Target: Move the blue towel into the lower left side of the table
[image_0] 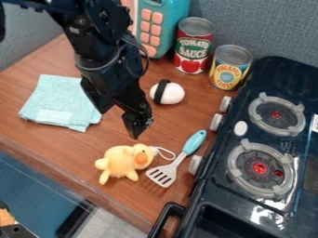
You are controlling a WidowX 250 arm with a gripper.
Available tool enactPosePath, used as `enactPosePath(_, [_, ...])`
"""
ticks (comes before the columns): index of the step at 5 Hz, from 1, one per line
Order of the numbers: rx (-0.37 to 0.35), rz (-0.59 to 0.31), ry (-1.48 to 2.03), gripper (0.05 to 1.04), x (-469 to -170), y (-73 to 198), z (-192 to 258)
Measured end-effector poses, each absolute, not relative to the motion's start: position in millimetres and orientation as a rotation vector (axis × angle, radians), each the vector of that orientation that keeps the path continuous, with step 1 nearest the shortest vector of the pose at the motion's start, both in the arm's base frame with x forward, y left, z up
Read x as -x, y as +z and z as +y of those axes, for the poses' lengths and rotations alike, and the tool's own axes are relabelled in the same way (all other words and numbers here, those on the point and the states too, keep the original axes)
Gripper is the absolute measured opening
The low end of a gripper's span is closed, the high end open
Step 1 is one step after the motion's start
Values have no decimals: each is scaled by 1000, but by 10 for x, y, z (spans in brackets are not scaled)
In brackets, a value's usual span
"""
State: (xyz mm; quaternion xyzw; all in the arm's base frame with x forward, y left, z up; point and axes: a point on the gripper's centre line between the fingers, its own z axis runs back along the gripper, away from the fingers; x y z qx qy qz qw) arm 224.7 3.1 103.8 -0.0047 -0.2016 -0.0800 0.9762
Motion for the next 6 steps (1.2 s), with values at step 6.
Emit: enactPosePath(6, [-152, -330, 149, 1000, -2280, 490, 1409])
